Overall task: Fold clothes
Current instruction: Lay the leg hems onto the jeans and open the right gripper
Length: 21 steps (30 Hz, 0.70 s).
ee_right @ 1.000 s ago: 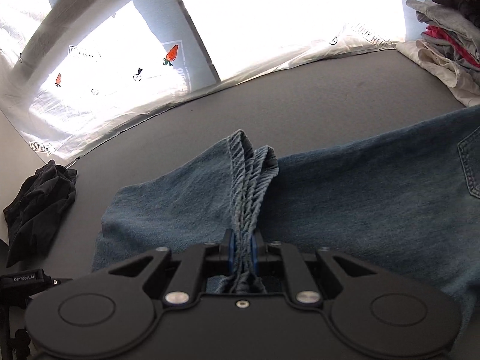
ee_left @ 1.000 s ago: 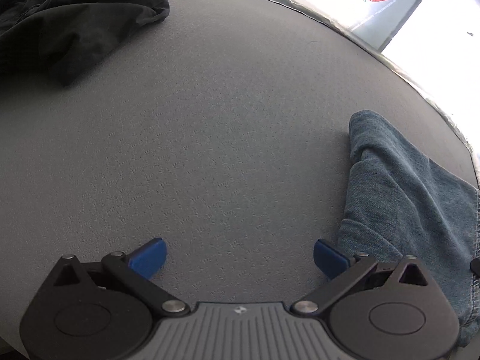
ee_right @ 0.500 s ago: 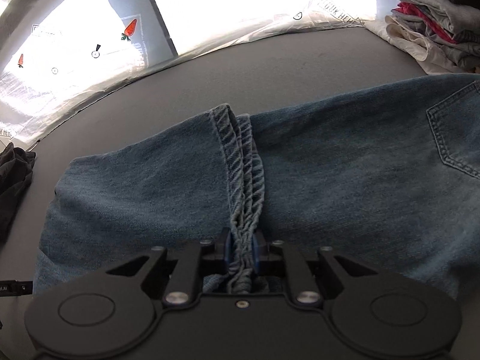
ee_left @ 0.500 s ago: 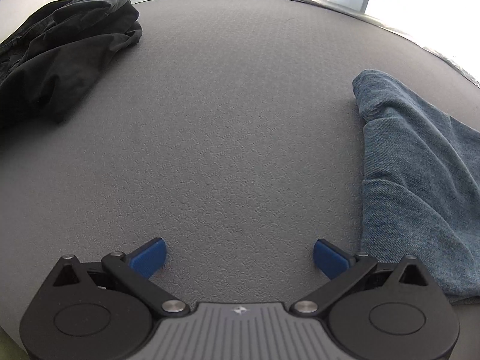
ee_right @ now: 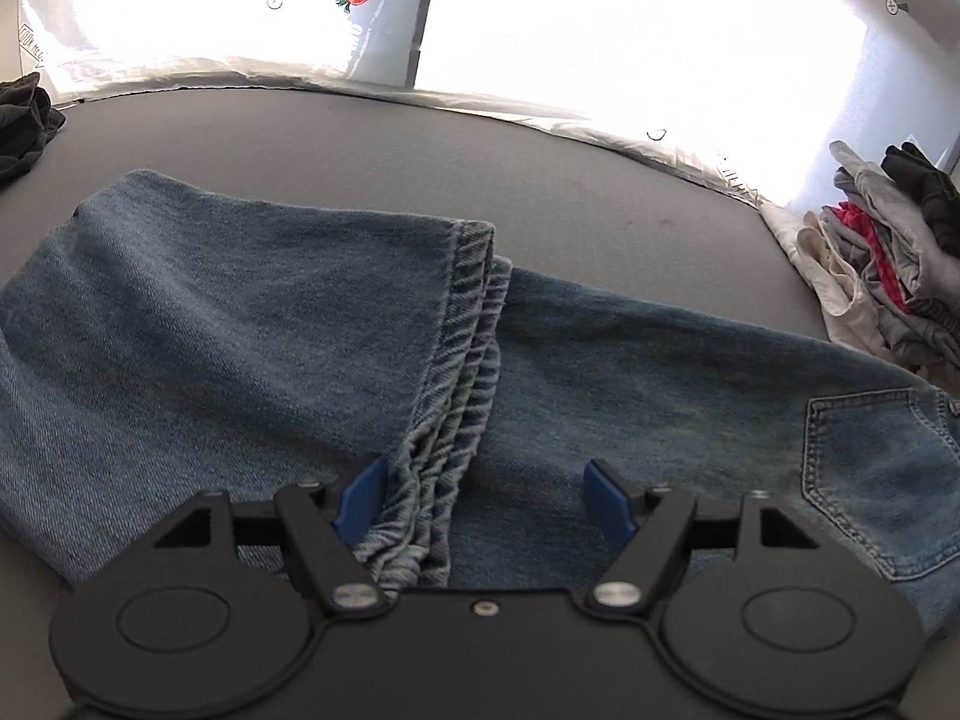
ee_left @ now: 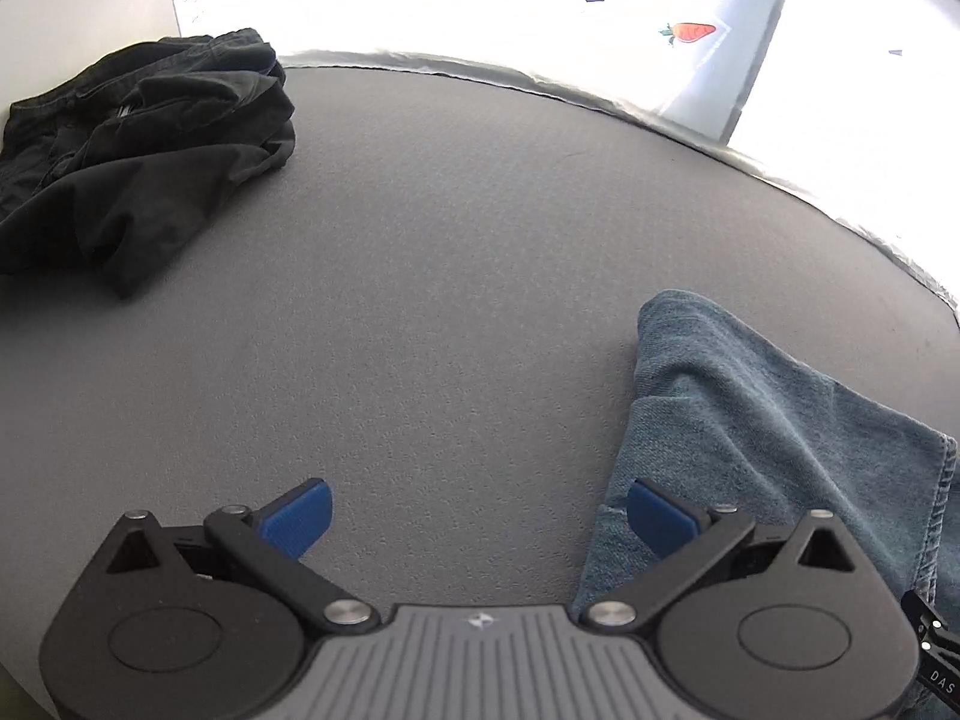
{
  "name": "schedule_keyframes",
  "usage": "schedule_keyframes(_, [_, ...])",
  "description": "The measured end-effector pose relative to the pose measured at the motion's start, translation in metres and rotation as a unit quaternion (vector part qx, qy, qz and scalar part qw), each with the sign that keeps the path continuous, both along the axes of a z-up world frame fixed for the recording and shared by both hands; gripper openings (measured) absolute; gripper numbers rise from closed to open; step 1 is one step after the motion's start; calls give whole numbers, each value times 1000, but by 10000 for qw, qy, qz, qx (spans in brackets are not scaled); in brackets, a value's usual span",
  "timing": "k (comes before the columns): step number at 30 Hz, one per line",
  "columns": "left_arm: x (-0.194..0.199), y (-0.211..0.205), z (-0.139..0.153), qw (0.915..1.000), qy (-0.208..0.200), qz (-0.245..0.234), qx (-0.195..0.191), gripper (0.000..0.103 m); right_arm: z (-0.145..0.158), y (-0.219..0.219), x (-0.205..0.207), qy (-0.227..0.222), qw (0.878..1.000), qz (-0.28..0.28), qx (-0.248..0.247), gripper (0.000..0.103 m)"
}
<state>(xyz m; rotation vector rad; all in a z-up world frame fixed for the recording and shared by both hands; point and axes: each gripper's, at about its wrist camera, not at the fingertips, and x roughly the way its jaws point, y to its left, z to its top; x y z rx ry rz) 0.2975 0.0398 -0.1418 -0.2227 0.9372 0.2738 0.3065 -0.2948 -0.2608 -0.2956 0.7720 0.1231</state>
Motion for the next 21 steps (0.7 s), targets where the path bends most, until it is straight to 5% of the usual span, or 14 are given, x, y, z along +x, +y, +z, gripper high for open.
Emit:
schedule_keyframes(5, [9,-39,-5,9985,136,-483,217,103,-1,-14,3,59,9997,198,161,96])
schedule_keyframes(10, [19,-58,-42,9937,873,-639,298,103,3,-31,-1,132,9982,451,380,101])
schedule_keyframes(12, [16,-59,-48,9951,846,-469,212,103,6,-49,-1,272,9964,306,743,102])
schedule_keyframes(15, [11,-54,-51,9968,780,-162,-43,103,4,-77,-2,545,9968,-260,532,102])
schedule_keyframes(17, [8,-56,-52,9974,709,-133,1,103,10,-100,-9,470,9941,-373,903,102])
schedule_keyframes(21, [0,-61,-53,9983,576,38,85,103,28,-155,-25,159,9702,-915,2237,102])
